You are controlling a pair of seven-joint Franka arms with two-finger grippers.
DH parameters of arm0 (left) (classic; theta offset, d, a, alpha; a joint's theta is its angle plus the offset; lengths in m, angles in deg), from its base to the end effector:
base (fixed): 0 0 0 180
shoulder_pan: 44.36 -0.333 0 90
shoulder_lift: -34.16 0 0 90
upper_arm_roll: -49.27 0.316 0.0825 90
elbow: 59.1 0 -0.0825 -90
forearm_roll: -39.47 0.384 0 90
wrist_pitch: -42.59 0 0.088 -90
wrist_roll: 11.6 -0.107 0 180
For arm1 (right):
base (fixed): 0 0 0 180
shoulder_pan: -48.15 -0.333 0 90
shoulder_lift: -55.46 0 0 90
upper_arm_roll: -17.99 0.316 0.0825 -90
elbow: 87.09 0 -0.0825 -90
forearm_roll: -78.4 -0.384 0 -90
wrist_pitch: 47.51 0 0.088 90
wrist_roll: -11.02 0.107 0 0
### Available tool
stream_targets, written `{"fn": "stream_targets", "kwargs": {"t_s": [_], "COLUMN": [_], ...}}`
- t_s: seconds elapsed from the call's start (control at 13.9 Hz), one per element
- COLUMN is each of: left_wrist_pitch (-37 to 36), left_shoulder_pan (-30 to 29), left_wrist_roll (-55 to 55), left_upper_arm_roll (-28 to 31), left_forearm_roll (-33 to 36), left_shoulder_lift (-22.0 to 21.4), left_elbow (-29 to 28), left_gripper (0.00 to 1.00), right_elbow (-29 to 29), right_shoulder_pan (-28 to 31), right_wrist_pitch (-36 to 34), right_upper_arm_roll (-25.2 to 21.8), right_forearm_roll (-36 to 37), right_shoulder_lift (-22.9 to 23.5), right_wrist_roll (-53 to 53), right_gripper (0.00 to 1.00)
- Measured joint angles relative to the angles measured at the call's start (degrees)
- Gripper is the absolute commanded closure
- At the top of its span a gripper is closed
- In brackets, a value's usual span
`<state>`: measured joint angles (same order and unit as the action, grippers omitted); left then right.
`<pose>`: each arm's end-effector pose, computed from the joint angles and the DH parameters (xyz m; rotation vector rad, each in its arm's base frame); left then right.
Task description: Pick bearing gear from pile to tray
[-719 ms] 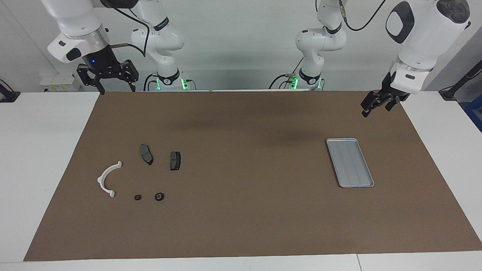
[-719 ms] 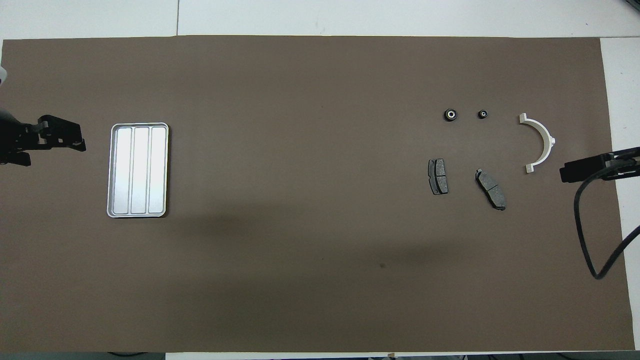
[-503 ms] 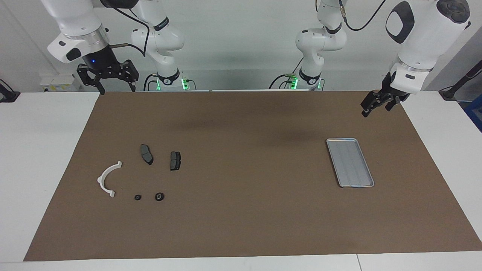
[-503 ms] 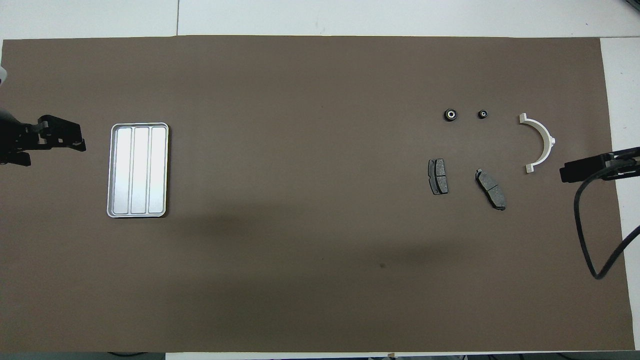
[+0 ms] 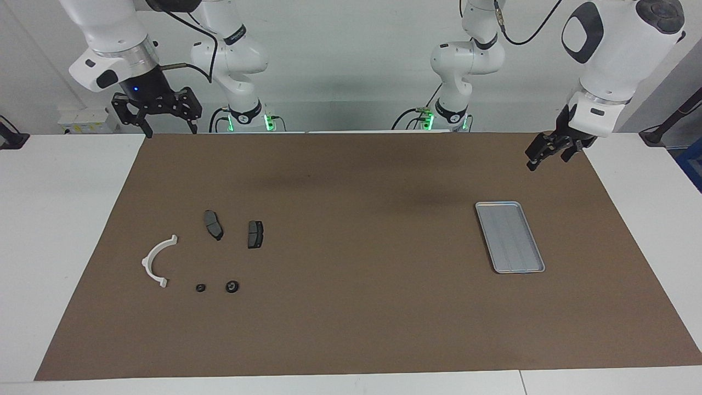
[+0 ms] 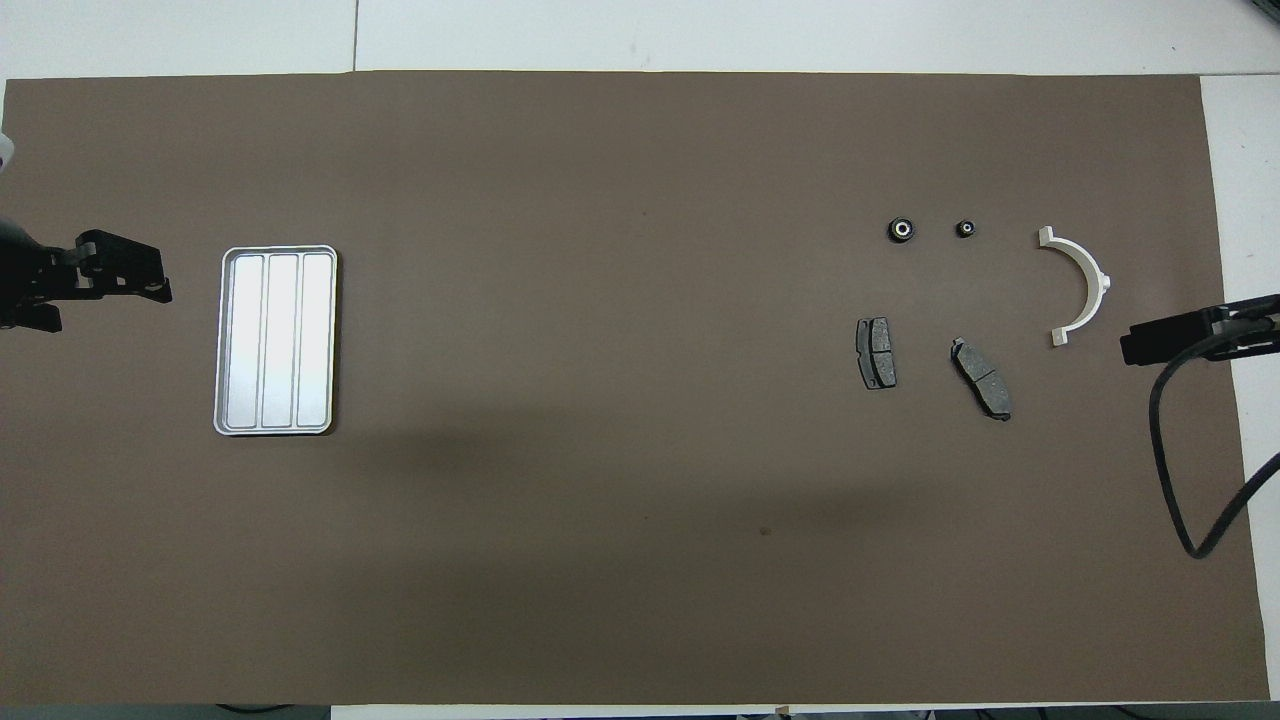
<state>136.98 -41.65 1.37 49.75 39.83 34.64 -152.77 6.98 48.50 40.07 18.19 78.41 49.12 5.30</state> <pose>0.5622 -0.0213 0.5962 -3.1222 -0.2927 -0.0078 0.5152 -0.0013 0.6466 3.1375 0.1526 -0.0042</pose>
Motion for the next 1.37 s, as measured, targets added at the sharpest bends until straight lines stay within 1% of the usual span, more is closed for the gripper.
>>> {"fn": "stream_targets", "kwargs": {"t_s": [0.57, 0.93, 1.22, 1.37], "left_wrist_pitch": [0.0, 0.0, 0.0, 0.0], "left_shoulder_pan": [0.0, 0.0, 0.0, 0.0], "left_wrist_roll": [0.0, 0.0, 0.0, 0.0], "left_upper_arm_roll": [0.0, 0.0, 0.0, 0.0], "left_forearm_roll": [0.0, 0.0, 0.0, 0.0], "left_shoulder_lift": [0.0, 0.0, 0.0, 0.0], "left_elbow": [0.0, 0.0, 0.0, 0.0], "left_gripper": [0.0, 0.0, 0.0, 0.0], "right_elbow": [-0.1, 0.0, 0.6, 1.9], "right_shoulder_pan": [0.1, -0.1, -0.1, -0.1], "right_wrist_pitch": [0.0, 1.5, 1.5, 3.5], "right_upper_arm_roll": [-0.2, 0.3, 0.6, 0.6], "right_forearm_roll": [0.0, 0.0, 0.0, 0.0], "right_shoulder_lift": [-0.1, -0.1, -0.1, -0.1], "right_wrist_roll": [0.0, 0.0, 0.0, 0.0], "right_gripper": [0.0, 0.0, 0.0, 0.0]}}
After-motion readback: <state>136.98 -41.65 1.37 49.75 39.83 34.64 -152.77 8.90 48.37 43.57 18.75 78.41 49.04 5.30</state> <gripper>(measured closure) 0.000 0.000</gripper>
